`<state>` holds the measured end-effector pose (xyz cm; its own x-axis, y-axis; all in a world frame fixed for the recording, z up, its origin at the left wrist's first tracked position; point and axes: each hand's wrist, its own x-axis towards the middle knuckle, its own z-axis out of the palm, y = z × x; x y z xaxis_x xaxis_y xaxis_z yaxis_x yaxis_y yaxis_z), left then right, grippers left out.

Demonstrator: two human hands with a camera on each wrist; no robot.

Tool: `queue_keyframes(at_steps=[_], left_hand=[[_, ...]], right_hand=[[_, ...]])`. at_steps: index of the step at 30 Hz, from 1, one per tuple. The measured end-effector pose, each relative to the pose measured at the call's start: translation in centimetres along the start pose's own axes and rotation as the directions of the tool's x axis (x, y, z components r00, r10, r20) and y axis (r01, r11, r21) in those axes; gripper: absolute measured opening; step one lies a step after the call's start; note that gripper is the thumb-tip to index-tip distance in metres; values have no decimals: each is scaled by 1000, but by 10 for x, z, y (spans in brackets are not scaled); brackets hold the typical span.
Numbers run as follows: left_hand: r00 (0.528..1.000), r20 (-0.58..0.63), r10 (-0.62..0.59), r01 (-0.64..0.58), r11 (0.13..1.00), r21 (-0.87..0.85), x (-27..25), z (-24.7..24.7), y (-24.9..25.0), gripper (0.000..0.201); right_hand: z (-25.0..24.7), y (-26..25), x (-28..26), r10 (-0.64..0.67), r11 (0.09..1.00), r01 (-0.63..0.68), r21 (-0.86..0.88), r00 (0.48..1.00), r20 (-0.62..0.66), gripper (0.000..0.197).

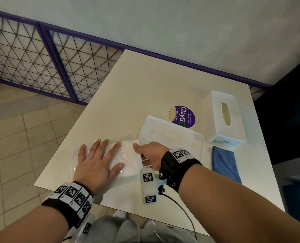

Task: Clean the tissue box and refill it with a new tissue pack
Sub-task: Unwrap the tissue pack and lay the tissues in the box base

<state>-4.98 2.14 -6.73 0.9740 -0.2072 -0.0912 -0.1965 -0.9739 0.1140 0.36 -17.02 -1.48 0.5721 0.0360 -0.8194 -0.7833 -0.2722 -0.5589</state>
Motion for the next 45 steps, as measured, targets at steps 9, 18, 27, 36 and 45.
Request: queue_keyframes(at_steps=[9, 18, 27, 36, 45], left_hand=[[1000, 14, 15, -15, 1000, -11, 1, -5, 1, 82], [986, 164, 38, -46, 998, 47, 1, -13, 2, 120], [983, 183, -1, -4, 1000, 29, -2, -31, 5, 130], [978, 195, -75, 62, 995, 74, -5, -65, -27, 133], [965, 259, 47, 263, -91, -961, 53, -81, 53, 136]], right_hand=[[-10, 0, 11, -92, 995, 95, 20, 989, -116, 42], [-17, 3, 2, -1, 993, 14, 116, 993, -115, 30], [-31, -9, -27, -144, 988, 134, -79, 979, -143, 35], [-122, -37, -111, -577, 795, 422, -435, 747, -330, 32], [-137, -31, -125, -646, 753, 651, -94, 705, -293, 25]])
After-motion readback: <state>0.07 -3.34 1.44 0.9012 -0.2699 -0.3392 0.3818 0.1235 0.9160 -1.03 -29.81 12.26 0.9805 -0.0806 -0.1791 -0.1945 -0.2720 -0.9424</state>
